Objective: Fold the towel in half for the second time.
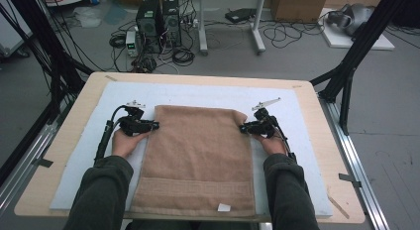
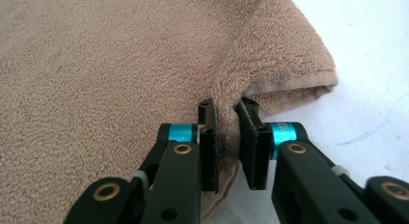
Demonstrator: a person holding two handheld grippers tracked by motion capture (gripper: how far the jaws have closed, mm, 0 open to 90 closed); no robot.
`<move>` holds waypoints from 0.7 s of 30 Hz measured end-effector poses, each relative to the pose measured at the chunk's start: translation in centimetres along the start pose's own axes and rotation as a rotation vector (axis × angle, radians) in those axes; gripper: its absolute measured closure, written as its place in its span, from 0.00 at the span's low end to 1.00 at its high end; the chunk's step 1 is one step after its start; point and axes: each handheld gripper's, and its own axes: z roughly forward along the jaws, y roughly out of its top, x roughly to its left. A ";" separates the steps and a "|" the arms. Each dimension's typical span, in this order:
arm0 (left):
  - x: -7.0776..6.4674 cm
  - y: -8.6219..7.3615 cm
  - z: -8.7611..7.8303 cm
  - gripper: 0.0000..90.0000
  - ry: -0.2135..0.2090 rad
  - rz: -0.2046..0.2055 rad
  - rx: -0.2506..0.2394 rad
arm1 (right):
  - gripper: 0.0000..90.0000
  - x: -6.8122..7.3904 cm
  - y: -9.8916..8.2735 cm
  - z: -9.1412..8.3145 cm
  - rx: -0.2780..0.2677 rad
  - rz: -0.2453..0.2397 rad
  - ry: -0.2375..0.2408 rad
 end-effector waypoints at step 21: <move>-1.8 1.2 -5.7 0.93 -0.065 0.048 -0.147 | 0.92 2.9 1.2 -6.1 -0.122 -0.033 0.035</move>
